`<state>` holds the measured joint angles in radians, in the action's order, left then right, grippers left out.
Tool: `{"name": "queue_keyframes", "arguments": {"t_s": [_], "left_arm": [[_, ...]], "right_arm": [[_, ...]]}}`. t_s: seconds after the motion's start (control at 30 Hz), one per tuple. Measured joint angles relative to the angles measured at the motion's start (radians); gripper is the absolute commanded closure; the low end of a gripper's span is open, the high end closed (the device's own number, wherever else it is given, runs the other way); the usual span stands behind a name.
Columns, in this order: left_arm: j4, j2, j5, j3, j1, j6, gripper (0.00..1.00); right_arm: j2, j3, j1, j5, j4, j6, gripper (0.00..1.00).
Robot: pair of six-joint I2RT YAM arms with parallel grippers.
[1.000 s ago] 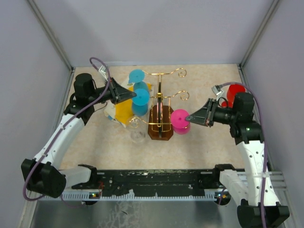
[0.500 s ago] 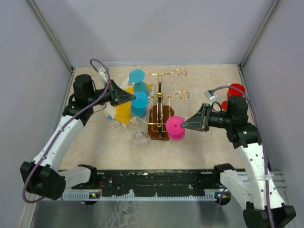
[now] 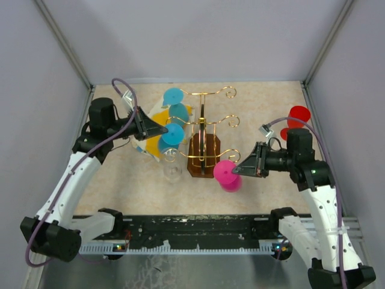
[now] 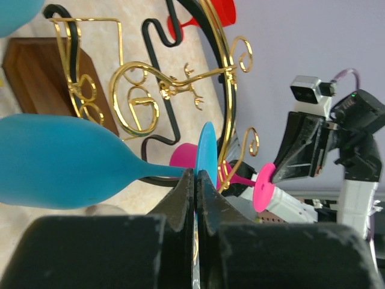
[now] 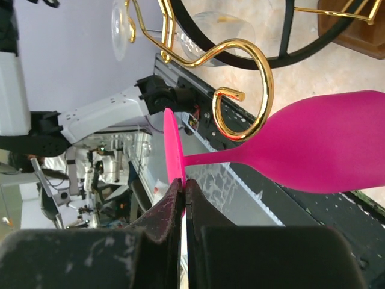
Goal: Take the wine glass off the wine glass rack
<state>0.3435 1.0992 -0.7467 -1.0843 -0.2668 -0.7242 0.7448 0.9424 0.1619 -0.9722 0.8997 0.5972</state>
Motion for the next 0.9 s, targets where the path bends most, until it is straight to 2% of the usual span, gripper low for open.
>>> {"name": "queue_keyframes", "arguments": {"t_s": [0.23,0.5,0.9], "left_arm": [[0.170,-0.008,0.098,-0.102,0.001,0.123,1.00],[0.346,-0.045,0.250,-0.239,0.005,0.263,1.00],[0.462,-0.055,0.330,-0.317,0.005,0.330,1.00]], "right_arm": [[0.036,0.109,0.000,0.088,0.167,-0.124,1.00],[0.071,0.218,0.000,0.256,0.341,-0.223,1.00],[0.119,0.348,0.000,0.497,0.508,-0.287,1.00]]}}
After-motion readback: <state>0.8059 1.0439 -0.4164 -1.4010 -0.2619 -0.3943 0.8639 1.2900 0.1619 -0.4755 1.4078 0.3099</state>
